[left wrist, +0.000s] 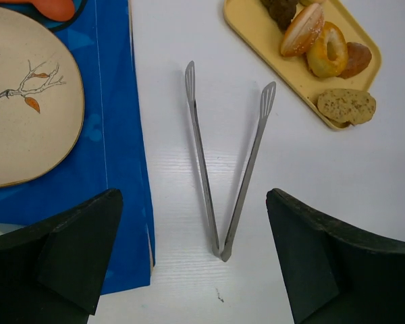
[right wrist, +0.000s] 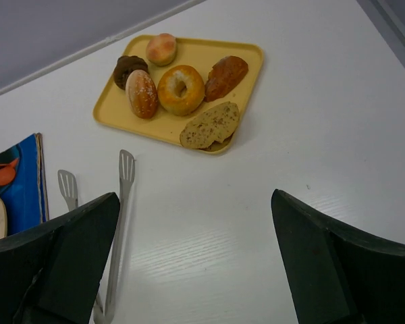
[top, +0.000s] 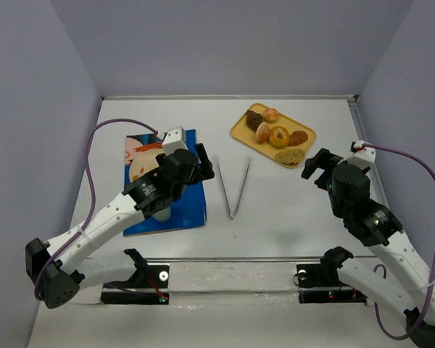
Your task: Place the bread
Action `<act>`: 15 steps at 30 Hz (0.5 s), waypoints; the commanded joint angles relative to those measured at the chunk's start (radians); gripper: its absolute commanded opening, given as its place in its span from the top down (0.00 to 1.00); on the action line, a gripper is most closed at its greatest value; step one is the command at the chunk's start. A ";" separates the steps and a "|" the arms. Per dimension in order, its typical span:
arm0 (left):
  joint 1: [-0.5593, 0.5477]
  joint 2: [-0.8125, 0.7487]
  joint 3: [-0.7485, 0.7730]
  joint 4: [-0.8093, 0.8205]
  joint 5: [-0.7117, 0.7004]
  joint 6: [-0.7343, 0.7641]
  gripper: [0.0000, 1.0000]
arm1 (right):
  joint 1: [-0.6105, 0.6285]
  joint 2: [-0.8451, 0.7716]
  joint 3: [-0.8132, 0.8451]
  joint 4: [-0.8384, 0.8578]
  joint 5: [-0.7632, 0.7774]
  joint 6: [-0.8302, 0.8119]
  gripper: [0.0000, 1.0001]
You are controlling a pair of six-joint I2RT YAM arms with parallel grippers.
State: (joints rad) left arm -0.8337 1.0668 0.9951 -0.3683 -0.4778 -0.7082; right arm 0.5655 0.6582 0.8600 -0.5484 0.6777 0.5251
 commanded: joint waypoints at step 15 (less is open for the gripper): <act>0.005 0.274 -0.130 0.224 0.209 0.107 0.01 | 0.004 -0.019 -0.076 0.004 0.034 0.053 0.00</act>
State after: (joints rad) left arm -0.8310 1.2770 0.8959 -0.2569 -0.3355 -0.6640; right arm 0.5655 0.6327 0.8009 -0.5617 0.6811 0.5533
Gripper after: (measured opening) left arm 0.990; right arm 0.997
